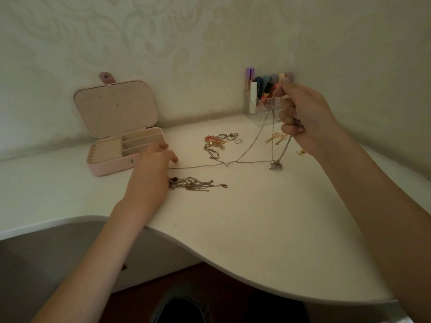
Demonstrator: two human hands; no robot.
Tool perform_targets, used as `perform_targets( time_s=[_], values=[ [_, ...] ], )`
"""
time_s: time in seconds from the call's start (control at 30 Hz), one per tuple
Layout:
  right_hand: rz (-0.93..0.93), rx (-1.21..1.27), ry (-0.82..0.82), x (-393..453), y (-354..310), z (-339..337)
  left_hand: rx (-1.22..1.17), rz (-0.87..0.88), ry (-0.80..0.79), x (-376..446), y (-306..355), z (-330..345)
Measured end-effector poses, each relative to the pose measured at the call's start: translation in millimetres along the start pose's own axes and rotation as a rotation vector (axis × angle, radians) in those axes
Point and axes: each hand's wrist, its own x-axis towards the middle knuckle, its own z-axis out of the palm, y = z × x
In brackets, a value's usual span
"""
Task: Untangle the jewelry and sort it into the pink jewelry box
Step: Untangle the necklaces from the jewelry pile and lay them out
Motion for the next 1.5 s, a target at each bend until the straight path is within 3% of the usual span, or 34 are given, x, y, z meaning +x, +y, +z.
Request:
perform_targets(
  time_s=[0.13, 0.23, 0.33, 0.43, 0.53, 0.67, 0.73, 0.8, 0.93, 1.0, 1.23, 1.33, 1.5],
  values=[
    [-0.001, -0.038, -0.021, -0.6, 2.0, 2.8, 0.076, -0.006, -0.01, 0.5, 0.0, -3.9],
    [-0.004, -0.073, -0.06, -1.5, 3.7, 4.5, -0.016, 0.062, 0.028, -1.5, 9.5, -3.1],
    [0.001, -0.096, -0.083, -2.0, 4.9, 5.2, -0.266, 0.145, -0.195, -6.0, 34.8, -4.9],
    [0.009, -0.103, -0.095, -2.3, 5.7, 5.8, -0.238, 0.233, -0.323, -5.3, 41.8, -1.2],
    [0.016, -0.104, -0.096, -3.2, 5.5, 6.5, -0.196, 0.193, -0.239, -6.1, 38.1, -1.3],
    [0.012, -0.101, -0.094, -3.3, 4.6, 5.5, 0.122, 0.077, 0.043, -12.7, 34.7, -3.9],
    [0.011, -0.104, -0.099, -3.3, 4.6, 5.5, 0.196, -0.009, 0.104, -13.1, 35.7, -7.6],
    [0.011, -0.108, -0.102, -3.8, 4.5, 6.2, 0.115, -0.06, 0.092, -11.3, 35.7, -6.1],
    [0.009, -0.104, -0.111, -4.2, 5.0, 7.2, -0.265, 0.19, -0.207, -11.5, 41.4, -5.3],
    [0.011, -0.1, -0.112, -4.1, 5.4, 6.9, -0.302, 0.21, -0.276, -12.3, 40.2, -5.1],
    [0.008, -0.104, -0.099, -3.6, 4.8, 7.0, 0.206, -0.051, 0.078, -14.5, 44.6, -6.7],
    [0.005, -0.105, -0.104, -4.3, 5.0, 7.9, 0.275, -0.13, 0.057, -13.9, 45.3, -7.6],
    [0.006, -0.105, -0.095, -4.7, 5.0, 6.9, 0.175, -0.19, 0.1, -13.8, 39.5, -7.5]
  ],
)
